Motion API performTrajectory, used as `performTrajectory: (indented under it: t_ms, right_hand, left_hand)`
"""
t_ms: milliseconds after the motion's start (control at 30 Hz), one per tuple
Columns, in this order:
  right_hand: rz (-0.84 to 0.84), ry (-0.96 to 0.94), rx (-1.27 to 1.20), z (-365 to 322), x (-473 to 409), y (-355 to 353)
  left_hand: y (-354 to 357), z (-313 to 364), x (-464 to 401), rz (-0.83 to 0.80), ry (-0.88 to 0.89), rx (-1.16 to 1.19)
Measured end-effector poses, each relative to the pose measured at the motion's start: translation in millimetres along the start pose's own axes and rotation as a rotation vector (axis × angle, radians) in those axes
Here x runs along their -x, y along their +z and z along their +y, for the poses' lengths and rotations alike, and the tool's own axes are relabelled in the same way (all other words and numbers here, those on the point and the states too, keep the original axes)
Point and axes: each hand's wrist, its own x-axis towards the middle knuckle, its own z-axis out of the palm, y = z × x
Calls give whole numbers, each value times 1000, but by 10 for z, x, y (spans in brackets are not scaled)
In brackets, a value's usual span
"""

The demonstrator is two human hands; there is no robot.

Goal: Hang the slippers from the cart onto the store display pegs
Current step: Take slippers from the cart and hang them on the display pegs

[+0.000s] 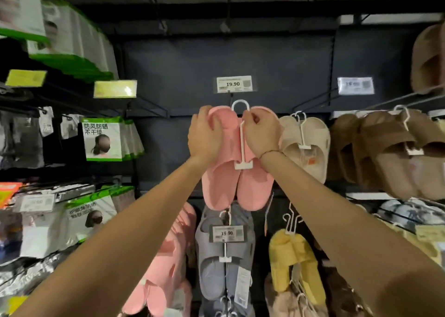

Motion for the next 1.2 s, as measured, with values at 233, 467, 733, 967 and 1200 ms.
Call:
performTrajectory:
  t_ms: [233, 467, 733, 967, 1200]
  right_hand:
    - [-4, -61, -49, 17, -386, 308]
    - [-139, 182, -46, 246, -645, 660]
    - [-118, 289, 51, 683, -966, 1241]
    - [-143, 299, 161, 1239, -1110, 1666]
    - [-132, 171, 275, 1400, -1117, 1778]
  left_hand:
    - [89, -185, -402, 189, 61, 81]
    - [174, -400, -761, 90, 27, -2]
    - [655, -973, -1264, -146, -81, -27]
    - [1134, -1506, -1404, -343, -53, -123]
    - [1305, -1699, -1364, -321, -13, -300]
